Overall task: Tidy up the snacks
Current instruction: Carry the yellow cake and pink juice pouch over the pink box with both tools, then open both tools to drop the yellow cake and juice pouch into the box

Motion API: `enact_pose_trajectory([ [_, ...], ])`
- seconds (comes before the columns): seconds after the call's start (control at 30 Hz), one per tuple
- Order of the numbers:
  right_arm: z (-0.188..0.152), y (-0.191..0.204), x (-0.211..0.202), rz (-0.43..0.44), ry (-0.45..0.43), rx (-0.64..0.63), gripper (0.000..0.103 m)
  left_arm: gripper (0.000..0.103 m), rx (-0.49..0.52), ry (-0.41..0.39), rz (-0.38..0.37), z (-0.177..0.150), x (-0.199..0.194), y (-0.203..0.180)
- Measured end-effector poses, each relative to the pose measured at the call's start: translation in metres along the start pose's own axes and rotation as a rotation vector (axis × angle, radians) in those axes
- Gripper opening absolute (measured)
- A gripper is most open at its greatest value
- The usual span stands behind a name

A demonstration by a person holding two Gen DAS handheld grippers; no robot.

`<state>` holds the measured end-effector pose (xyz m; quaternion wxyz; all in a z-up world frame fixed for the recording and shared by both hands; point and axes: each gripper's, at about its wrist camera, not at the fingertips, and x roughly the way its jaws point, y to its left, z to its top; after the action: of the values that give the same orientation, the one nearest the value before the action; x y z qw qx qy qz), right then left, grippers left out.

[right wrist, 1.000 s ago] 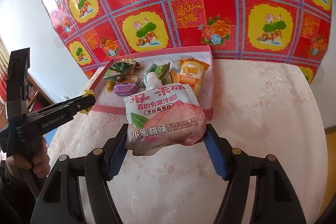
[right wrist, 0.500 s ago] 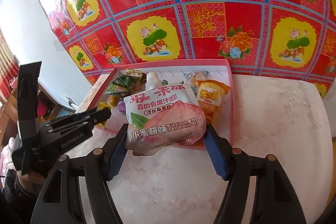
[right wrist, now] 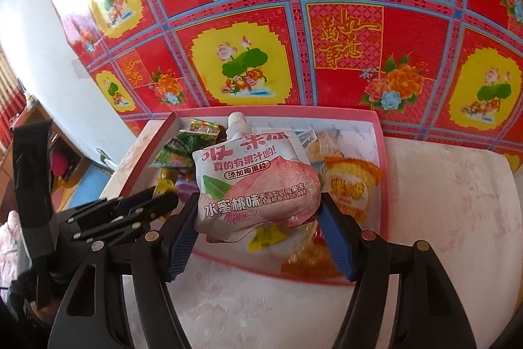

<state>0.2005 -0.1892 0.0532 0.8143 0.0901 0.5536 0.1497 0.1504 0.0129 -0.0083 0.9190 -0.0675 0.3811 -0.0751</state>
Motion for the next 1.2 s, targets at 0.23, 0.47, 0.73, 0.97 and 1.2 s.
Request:
enact_pose_trajectory([
  [0.23, 0.011, 0.002, 0.016, -0.003, 0.011, -0.005, 0.071, 0.022, -0.011, 0.024, -0.006, 0.001, 0.009, 0.001],
  [0.47, 0.013, 0.003, 0.025, -0.03, 0.014, 0.009, 0.071, 0.025, -0.009, 0.032, -0.002, 0.003, 0.01, -0.001],
  [0.73, 0.012, 0.004, 0.007, -0.046, -0.063, 0.01, 0.08, 0.051, 0.0, 0.026, -0.013, 0.007, 0.002, -0.01],
  [0.97, 0.003, 0.004, -0.011, -0.043, -0.08, 0.017, 0.08, 0.067, 0.01, -0.007, -0.015, 0.009, -0.015, -0.015],
  [1.2, -0.013, 0.002, -0.028, -0.038, -0.097, 0.034, 0.08, 0.073, 0.003, -0.025, -0.02, 0.007, -0.033, -0.017],
])
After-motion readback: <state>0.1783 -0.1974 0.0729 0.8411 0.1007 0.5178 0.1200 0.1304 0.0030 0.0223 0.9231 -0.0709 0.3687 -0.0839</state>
